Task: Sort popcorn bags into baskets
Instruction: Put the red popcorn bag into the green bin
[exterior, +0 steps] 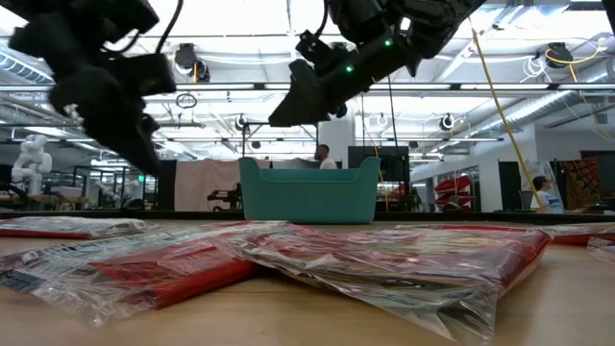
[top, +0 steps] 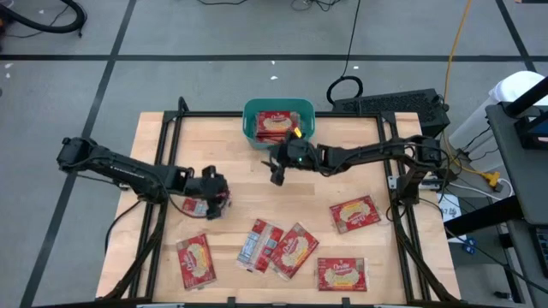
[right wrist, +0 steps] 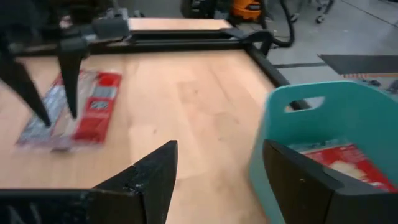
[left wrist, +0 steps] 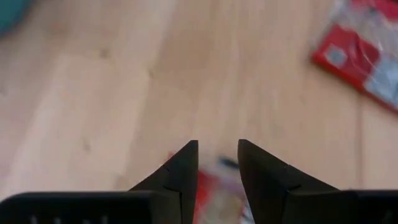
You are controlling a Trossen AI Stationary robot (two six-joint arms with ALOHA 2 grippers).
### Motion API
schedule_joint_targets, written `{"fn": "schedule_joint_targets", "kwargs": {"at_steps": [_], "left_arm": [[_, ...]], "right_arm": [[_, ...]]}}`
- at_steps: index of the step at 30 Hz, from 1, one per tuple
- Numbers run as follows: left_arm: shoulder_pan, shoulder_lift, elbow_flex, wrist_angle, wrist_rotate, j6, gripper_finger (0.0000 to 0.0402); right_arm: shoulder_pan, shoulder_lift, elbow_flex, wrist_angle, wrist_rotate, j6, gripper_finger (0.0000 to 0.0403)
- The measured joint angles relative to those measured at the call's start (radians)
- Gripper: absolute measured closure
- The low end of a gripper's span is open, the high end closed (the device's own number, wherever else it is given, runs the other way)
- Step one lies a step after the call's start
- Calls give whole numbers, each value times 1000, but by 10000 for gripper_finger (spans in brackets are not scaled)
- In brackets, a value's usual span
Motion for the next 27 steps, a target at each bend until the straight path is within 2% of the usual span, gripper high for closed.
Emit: {"fn": "schedule_joint_targets", "kwargs": {"at_steps": [2,5,9,13,17,20,27], "left_arm": [[-54,0,0,-39,-13,-18,284],[-148,0,0,-105,-90,-41,284],[-231,8,0,-208,-145,-154,284],[-271,35,0,-295,-150,-255,284],[-308,52,0,-280,-140,-296,280],[-334,54,0,-288,-121,-343,256],[-403,54,0,-410,-84,-542,150]], "right_arm": [[17,0,-26,17,-1,0,177],[46,0,-66,79,-1,-23,177],[88,0,-142,220,-2,-58,177],[116,0,-210,381,-2,-75,177],[130,0,-256,456,-1,-76,177],[130,0,-269,453,-2,-71,177],[129,0,-294,452,-1,-46,177]]}}
